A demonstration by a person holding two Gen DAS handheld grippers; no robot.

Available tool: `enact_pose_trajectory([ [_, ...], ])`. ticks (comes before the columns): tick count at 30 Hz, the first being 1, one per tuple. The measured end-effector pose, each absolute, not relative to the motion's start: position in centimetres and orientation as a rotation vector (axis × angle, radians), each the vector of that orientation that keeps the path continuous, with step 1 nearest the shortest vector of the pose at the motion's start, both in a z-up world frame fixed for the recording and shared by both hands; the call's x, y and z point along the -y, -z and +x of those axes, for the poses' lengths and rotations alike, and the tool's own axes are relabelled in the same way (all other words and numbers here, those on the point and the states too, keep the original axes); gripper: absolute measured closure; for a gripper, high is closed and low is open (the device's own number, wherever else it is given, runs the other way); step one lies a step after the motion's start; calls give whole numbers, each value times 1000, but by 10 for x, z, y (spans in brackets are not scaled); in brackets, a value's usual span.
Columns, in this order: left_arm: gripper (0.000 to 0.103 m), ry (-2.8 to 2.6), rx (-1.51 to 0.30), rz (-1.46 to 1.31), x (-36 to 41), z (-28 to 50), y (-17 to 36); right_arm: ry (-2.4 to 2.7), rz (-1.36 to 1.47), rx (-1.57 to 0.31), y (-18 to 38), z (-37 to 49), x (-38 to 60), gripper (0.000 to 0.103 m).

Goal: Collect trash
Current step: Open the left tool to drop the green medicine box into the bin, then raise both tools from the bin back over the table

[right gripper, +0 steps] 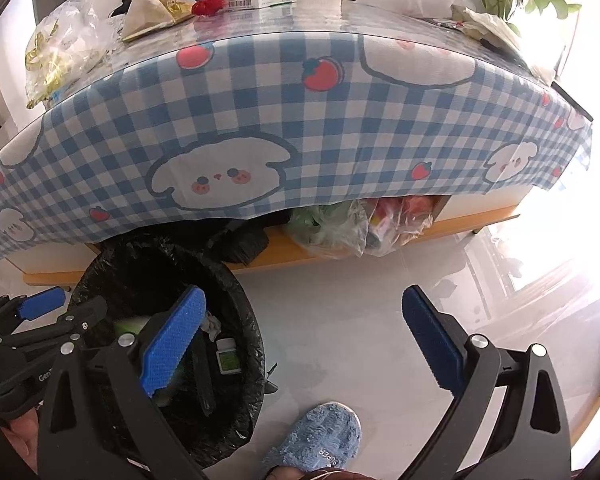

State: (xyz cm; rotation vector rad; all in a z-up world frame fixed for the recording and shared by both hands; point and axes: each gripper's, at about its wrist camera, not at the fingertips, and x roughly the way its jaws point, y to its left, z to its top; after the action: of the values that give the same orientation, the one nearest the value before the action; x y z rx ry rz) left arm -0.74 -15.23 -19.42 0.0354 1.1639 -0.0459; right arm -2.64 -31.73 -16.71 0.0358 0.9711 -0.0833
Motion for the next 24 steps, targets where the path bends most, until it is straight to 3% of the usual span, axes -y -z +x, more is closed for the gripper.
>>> enact_pose_trajectory([
  [12,8,21,-1107,13,131,-12,170,59,45,-945,154,-23,302,8],
  [24,6,8,-1031,-55,101,-13,115,23,25,-872,123,-21,285,8],
])
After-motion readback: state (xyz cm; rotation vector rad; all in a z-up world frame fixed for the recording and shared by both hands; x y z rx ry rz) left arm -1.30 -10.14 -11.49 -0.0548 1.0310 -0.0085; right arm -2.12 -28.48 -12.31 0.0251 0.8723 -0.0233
